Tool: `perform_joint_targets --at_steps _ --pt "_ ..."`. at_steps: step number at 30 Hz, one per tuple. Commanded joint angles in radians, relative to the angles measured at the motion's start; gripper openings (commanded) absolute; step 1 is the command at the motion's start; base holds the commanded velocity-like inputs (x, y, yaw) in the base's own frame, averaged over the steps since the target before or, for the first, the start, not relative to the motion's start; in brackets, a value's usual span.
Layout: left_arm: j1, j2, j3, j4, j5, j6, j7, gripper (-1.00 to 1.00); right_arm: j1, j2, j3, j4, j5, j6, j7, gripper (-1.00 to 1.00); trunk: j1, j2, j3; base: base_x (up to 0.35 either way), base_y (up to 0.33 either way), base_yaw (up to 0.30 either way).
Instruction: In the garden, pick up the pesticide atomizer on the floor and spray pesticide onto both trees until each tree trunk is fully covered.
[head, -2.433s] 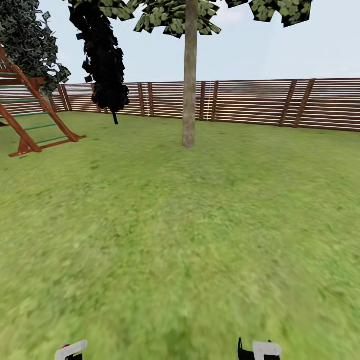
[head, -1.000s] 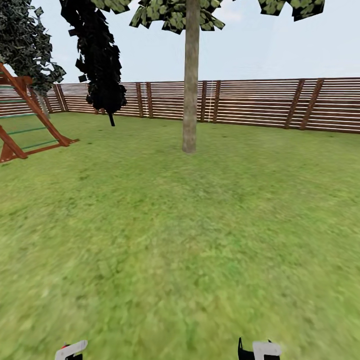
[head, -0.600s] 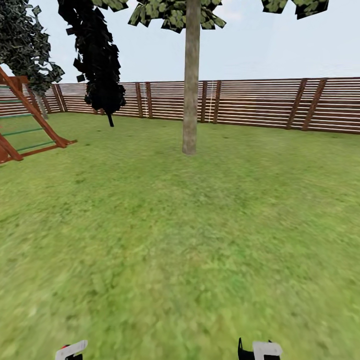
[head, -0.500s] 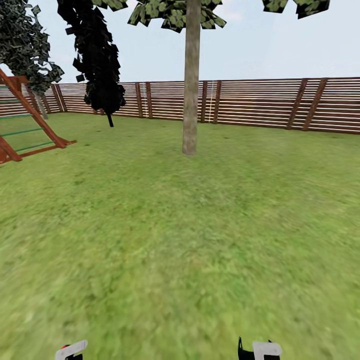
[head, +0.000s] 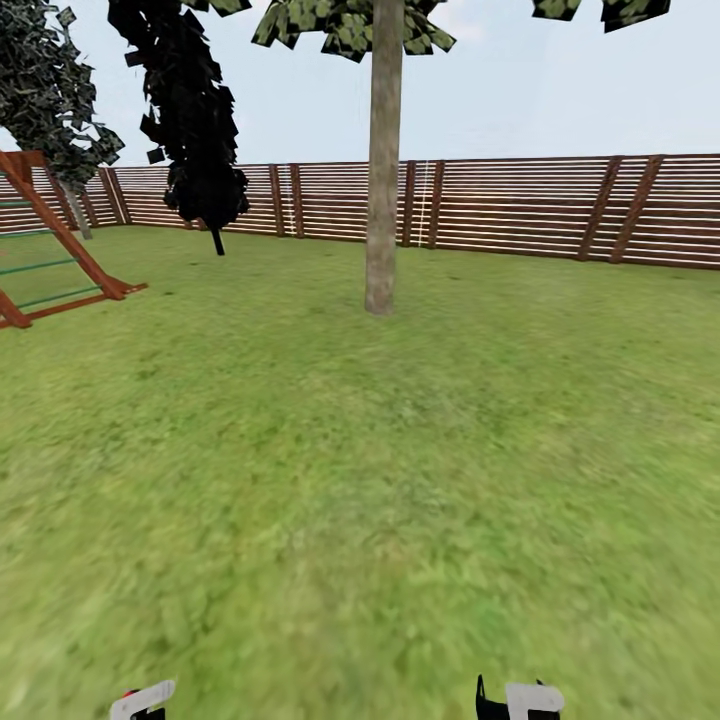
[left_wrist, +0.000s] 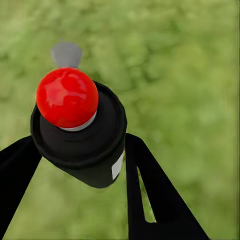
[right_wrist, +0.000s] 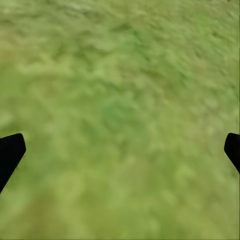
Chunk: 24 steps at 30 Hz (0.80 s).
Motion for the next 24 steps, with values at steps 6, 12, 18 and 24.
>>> perform_joint_targets --at_steps 6,12,18,24 --pt "-0.001 0.000 0.007 0.001 -0.011 -0.004 0.002 -1.00 -0.001 0.000 -0.006 0.001 0.011 -0.001 -0.006 1.00 0.000 0.000 -0.001 0.338 0.000 0.000" --pt "-0.001 0.000 0.007 0.002 -0.011 -0.004 0.002 -1.00 -0.001 0.000 -0.006 0.001 0.011 -0.001 -0.006 1.00 0.000 0.000 -0.001 0.338 0.000 0.000" --pt "-0.001 0.000 0.007 0.002 -0.011 -0.004 0.002 -1.00 -0.001 0.000 -0.006 0.001 0.010 -0.001 -0.006 1.00 0.000 0.000 -0.001 0.339 0.000 0.000" --pt "-0.001 0.000 0.007 0.001 -0.011 -0.004 0.002 -1.00 -0.001 0.000 -0.006 0.001 0.010 -0.001 -0.006 1.00 0.000 0.000 -0.001 0.339 0.000 0.000"
